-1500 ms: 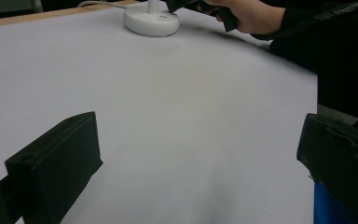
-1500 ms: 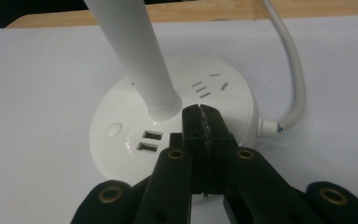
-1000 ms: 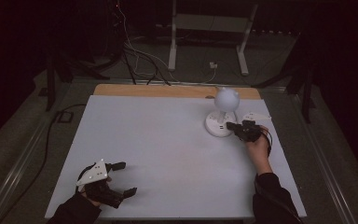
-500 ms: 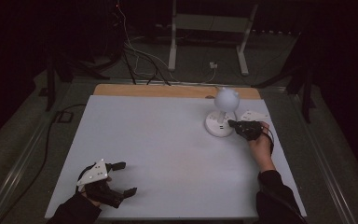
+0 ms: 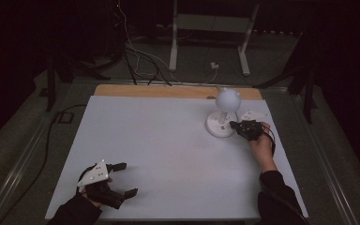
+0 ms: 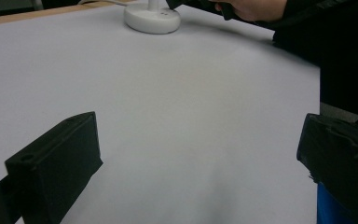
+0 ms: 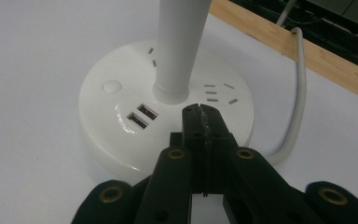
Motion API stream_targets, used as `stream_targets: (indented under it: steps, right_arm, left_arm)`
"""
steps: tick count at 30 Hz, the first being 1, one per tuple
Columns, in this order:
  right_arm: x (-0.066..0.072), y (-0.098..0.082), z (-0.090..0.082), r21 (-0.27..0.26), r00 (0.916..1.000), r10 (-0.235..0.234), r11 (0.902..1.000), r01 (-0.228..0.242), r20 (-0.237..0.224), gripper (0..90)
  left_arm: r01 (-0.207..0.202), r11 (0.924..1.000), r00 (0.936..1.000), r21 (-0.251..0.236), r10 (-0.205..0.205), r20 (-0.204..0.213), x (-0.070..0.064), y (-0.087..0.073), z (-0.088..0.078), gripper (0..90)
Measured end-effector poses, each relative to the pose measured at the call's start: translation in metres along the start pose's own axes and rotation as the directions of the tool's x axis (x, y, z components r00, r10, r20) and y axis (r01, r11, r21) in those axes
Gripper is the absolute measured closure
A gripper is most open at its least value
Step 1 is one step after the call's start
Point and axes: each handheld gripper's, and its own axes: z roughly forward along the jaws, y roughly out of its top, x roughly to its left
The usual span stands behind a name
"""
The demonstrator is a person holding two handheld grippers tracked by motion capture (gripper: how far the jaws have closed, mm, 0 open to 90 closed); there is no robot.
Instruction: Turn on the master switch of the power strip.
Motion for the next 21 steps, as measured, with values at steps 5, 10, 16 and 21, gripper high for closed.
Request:
stream_targets:
  steps: [5, 10, 16, 21]
  right_arm:
    - [0.0013, 0.0005, 0.0006, 0.009, 0.9999, -0.013, 0.9999, 0.013, 0.008, 90.0]
    - [0.0014, -0.0010, 0.0010, 0.006, 0.9999, 0.013, 0.9999, -0.013, 0.011, 90.0]
    - [0.0037, -0.0002, 0.0015, 0.016, 0.9983, 0.051, 0.9985, -0.052, 0.029, 90.0]
    - [0.0068, 0.0038, 0.0024, 0.050, 0.9972, 0.054, 0.9972, -0.056, 0.051, 90.0]
  left_arm:
    - [-0.001, 1.0000, 1.0000, 0.001, 0.001, -0.001, -0.0003, 0.0000, 0.0000, 0.0]
    - [-0.001, 1.0000, 1.0000, 0.000, 0.001, 0.000, -0.0009, 0.0000, 0.0002, 0.0]
    - [-0.003, 1.0000, 1.0000, 0.000, 0.003, 0.000, -0.0011, 0.0002, 0.0000, 0.0]
    - [-0.007, 1.0000, 1.0000, 0.004, 0.007, 0.002, -0.0015, 0.0004, 0.0003, 0.0]
